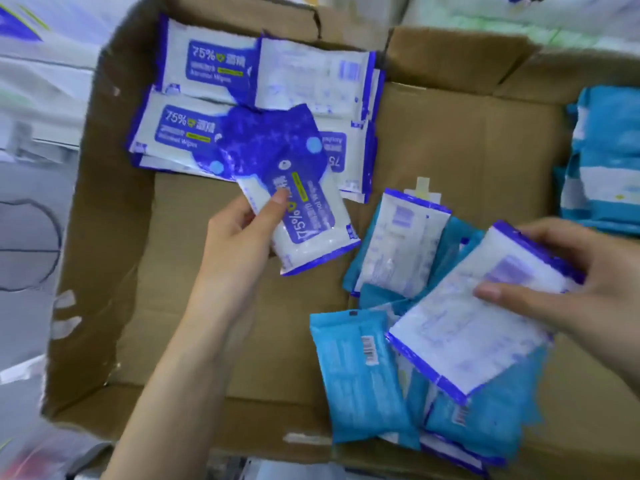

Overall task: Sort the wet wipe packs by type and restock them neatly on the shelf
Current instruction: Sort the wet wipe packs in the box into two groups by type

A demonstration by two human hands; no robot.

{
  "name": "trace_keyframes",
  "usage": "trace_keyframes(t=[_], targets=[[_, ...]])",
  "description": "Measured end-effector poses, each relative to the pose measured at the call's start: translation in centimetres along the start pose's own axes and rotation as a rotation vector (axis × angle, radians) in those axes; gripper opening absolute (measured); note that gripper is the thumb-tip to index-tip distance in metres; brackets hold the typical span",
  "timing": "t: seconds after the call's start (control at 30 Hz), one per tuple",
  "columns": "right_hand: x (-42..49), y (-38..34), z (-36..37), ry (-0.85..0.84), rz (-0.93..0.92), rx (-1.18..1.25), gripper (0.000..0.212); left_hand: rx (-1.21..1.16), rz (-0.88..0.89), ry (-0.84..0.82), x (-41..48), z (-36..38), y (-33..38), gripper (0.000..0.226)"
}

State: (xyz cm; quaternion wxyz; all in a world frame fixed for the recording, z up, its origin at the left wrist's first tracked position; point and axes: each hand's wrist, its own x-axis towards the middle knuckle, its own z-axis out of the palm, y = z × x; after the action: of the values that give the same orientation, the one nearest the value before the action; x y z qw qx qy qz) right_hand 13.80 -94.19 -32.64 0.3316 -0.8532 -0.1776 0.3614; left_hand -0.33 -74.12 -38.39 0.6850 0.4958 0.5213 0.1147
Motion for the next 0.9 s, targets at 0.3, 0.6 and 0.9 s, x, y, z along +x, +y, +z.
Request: trace_keyframes(t=[0.3,0.6,0.9], targets=[[10.3,-6.1,7.1,0.045,0.221,0.848,0.02,-0.361,-0.037,0.087,5.5,-6.7,3.1,0.024],[17.4,-7.3,11.1,0.121,0.329,1.199,0.013,-0.542,0.029,0.066,12.9,-3.9,5.6,0.031],[19.3,-8.1,10.4,0.354,0.132,0.828,0.004,-0.12,0.05,0.059,14.0,-4.8,6.2,0.025]])
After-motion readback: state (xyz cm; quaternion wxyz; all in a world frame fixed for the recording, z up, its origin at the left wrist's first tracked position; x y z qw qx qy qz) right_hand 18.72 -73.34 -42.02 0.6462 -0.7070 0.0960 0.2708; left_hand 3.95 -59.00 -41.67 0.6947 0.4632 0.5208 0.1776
